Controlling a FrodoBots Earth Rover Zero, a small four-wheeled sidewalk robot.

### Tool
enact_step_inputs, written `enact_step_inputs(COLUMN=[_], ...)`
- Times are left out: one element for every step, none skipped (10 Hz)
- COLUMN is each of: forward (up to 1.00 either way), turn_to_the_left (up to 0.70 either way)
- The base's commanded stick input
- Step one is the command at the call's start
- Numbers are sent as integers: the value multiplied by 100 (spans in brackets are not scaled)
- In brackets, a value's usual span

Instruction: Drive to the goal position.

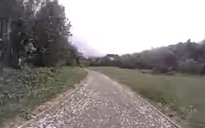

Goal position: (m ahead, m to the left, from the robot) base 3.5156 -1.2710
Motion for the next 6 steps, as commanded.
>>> enact_step_inputs(forward=[85,85,85,85,85,85], turn_to_the_left=[0,0,0,0,0,0])
